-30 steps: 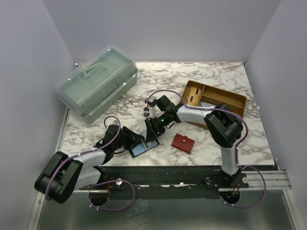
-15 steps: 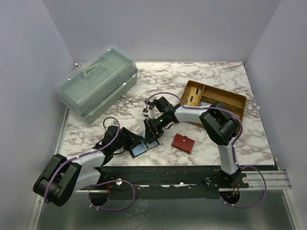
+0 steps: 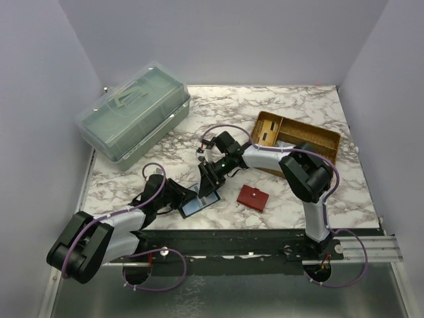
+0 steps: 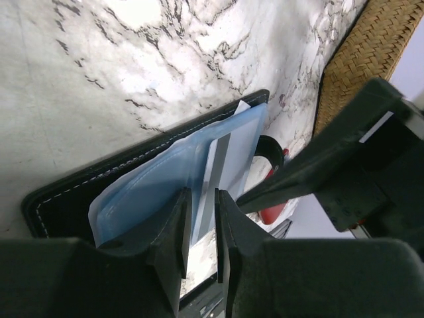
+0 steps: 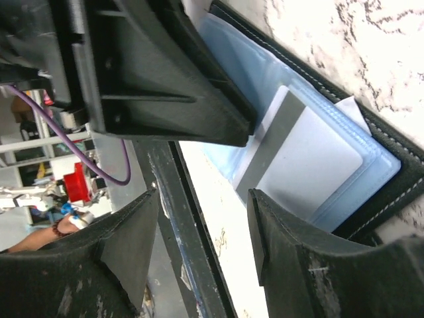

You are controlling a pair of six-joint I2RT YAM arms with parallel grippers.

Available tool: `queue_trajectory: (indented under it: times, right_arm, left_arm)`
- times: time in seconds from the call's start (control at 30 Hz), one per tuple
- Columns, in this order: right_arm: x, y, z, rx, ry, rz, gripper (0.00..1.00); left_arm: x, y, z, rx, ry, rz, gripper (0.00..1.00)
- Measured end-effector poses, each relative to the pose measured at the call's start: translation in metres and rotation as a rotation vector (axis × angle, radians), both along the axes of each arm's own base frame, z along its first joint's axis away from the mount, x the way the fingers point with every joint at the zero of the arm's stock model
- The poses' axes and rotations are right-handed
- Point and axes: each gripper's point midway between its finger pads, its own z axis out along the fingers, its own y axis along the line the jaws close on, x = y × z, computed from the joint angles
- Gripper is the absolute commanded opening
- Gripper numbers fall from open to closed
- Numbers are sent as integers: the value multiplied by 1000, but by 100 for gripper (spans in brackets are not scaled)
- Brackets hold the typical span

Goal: Take the credit cards out of the card holder
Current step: Pick up the card holder from the center of the board.

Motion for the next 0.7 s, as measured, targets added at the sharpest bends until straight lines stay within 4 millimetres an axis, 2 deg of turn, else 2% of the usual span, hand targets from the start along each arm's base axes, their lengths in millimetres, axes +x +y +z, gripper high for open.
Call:
queue_trajectory:
  times: [0.13,0.23,0.53,0.6,0.7]
  right_arm:
    - [7,-2,18,19,-103,-11,63]
    - [16,-3,23,7,-169,-35,62]
    - [28,-12,-1,-99,-207,-91,61]
    - [29,-15,-9,-130,-202,-98,61]
    - [28,-16,-12,-139,-193,-100,61]
  left_arm:
    - [0,1,-1,2,2,4,26]
    - [0,1,-1,2,3,4,27]
    - [-1,1,0,3,3,4,25]
    - [-2,2,-1,3,4,4,24]
    - [-3,3,-2,4,5,6,20]
